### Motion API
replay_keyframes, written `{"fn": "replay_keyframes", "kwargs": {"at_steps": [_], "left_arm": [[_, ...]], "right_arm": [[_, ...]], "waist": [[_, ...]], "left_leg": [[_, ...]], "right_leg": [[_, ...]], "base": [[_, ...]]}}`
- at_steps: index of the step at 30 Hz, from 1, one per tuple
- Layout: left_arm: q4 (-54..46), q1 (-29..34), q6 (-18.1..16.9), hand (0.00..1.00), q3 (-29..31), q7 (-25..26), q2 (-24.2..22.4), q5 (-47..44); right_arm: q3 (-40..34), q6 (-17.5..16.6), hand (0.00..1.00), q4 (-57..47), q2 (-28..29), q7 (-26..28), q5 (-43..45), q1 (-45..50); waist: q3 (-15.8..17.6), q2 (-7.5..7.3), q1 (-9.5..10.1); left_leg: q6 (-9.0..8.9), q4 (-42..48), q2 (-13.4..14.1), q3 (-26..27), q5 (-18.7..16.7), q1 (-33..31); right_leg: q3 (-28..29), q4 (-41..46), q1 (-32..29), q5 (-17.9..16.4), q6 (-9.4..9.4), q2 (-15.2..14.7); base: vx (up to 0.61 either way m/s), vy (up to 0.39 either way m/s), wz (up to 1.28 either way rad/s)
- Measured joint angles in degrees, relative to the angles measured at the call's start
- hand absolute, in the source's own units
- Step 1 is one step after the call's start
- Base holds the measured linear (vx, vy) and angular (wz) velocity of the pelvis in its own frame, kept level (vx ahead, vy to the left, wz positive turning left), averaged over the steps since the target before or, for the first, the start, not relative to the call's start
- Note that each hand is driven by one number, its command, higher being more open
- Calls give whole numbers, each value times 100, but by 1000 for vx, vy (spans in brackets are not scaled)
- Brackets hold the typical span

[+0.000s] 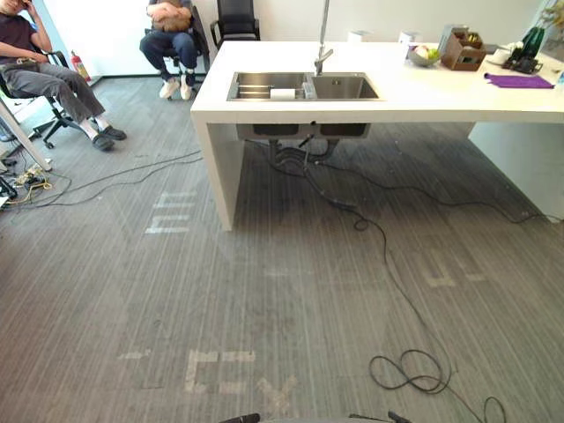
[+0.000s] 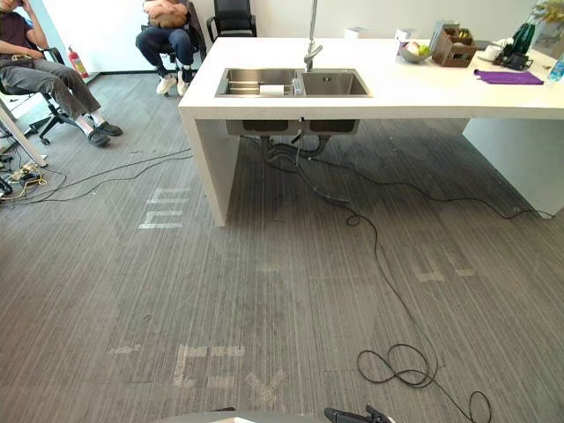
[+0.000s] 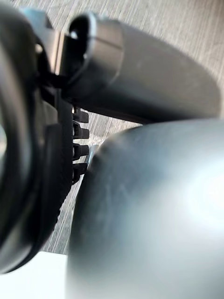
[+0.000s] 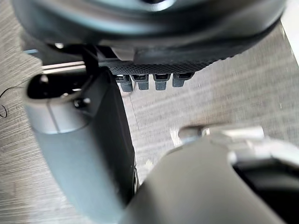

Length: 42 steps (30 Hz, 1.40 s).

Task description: Walk over to the sink, pick up the cup, carry it to the dishwasher, place the cup inside the dishwasher, then close the dishwasher door

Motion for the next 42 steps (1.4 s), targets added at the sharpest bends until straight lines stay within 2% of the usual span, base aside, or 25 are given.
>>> {"fn": "replay_keyframes", "kwargs": {"at_steps": [4, 6, 7, 15, 19, 26, 30, 35, 37, 42], "left_arm": [[-29, 87, -705, 100, -139, 165, -15, -21], [-48, 109, -864, 100, -168, 209, -23, -21], [-55, 129, -1053, 100, -168, 281, -36, -24], [-52, 265, -1648, 100, -120, 415, -113, -78], [-25, 293, -1690, 100, -15, 476, -135, -74], [132, 291, -1673, 100, 208, 529, -142, -75], [176, 295, -1453, 100, 391, 529, -158, -78], [252, 300, -1319, 100, 455, 524, -158, -251], [273, 300, -1263, 100, 512, 523, -169, -304], [358, 296, -1189, 100, 533, 518, -164, -477]], "right_arm": [[31, -105, 100, -110, 22, -58, -96, 35], [54, -182, 100, -119, 22, -65, -91, 59], [59, -279, 100, -119, 24, -2, -73, 68], [58, -809, 100, -96, -4, 558, -12, 218], [60, -1047, 100, 25, -6, 677, 152, 224], [36, -1125, 100, 155, -3, 1175, 480, 209], [-12, -1163, 100, 313, 19, 1367, 1085, 213], [-26, -1454, 100, 383, 51, 1488, 1322, 236], [-46, -1424, 100, 395, 51, 1553, 1333, 232], [-248, -1052, 100, 475, 75, 1853, 1550, 199]], "waist": [[10, -12, 1], [38, -55, 1], [47, -46, 2], [53, -72, 6], [54, -97, 7], [38, -169, 4], [35, -181, 3], [32, -183, -5], [29, -185, -3], [30, -185, -4]], "left_leg": [[-37, -12, 1, -11, -24, 26], [-39, -13, 0, -14, -25, 28], [-38, -13, 0, -15, -25, 32], [-3, -75, -7, -31, 14, 97], [5, -109, -17, -43, 36, 117], [9, -110, -38, -86, 52, 118], [16, -113, -46, -102, 71, 127], [16, -138, -45, -100, 86, 136], [16, -139, -45, -101, 86, 142], [16, -141, -47, -103, 86, 161]], "right_leg": [[-36, -1, 35, -36, 59, -4], [-41, 0, 38, -38, 62, -6], [-45, 1, 41, -38, 62, -6], [-87, 8, 95, -41, 61, -14], [-104, 6, 98, -41, 61, -22], [-150, 1, 110, -41, 63, -44], [-171, 6, 122, -42, 63, -53], [-179, 12, 126, -41, 62, -53], [-182, 12, 129, -41, 62, -54], [-189, 9, 161, -41, 62, -55]], "base": [[4, -2, 2], [-16, -2, 1], [-38, -5, 1], [-50, -7, 1], [-38, -6, 2], [-28, -5, 3], [-52, -8, 2], [-57, -14, 0], [-50, -13, 0], [-20, -6, 0]]}}
